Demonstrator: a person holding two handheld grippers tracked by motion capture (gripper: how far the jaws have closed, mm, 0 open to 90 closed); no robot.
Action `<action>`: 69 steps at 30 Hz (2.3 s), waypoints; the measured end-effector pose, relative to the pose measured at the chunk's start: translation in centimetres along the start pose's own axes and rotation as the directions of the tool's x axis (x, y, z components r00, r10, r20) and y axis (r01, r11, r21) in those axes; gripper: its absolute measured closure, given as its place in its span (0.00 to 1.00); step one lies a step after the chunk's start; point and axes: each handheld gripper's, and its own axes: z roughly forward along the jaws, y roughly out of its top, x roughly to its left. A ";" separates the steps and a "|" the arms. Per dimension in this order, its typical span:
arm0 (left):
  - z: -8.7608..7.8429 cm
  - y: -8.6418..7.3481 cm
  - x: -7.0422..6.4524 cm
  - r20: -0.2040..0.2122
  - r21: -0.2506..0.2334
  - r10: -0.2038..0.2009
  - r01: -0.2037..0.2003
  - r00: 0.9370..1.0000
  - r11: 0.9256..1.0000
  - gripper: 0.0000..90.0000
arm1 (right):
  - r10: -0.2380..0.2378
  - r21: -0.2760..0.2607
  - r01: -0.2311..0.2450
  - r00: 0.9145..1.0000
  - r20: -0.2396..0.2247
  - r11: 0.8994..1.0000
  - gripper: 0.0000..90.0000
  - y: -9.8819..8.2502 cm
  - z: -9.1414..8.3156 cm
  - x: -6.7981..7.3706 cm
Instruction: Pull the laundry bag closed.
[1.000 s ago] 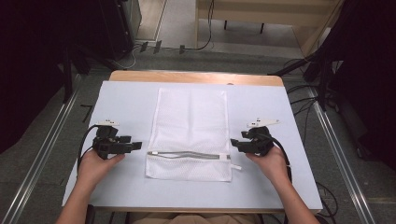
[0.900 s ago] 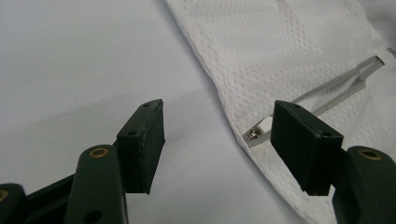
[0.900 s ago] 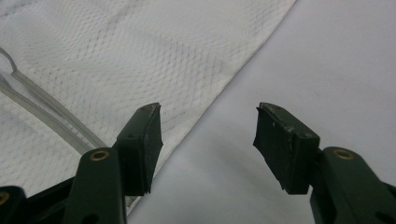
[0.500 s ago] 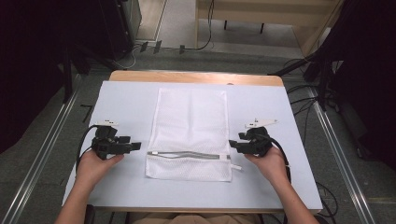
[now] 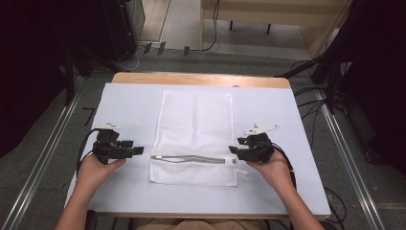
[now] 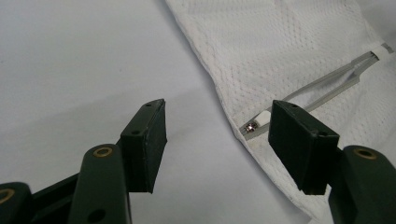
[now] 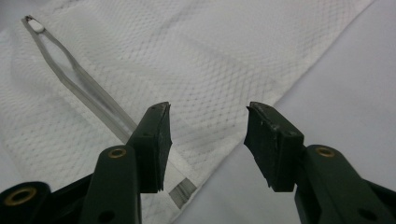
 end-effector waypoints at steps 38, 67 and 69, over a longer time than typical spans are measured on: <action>-0.4 -0.1 0.1 -0.005 -0.007 0.004 -0.004 1.000 1.000 0.41 | -0.085 0.022 0.089 0.983 -0.162 0.996 0.62 4.6 2.3 4.9; -0.5 -0.1 0.0 -0.004 -0.030 0.017 -0.017 1.000 0.999 0.42 | -0.139 0.028 0.152 0.953 -0.268 0.988 0.79 7.3 7.3 9.9; -0.5 -0.1 0.0 -0.002 -0.033 0.011 -0.011 1.000 0.999 0.42 | -0.139 0.026 0.152 0.952 -0.273 0.988 0.80 7.3 7.7 10.1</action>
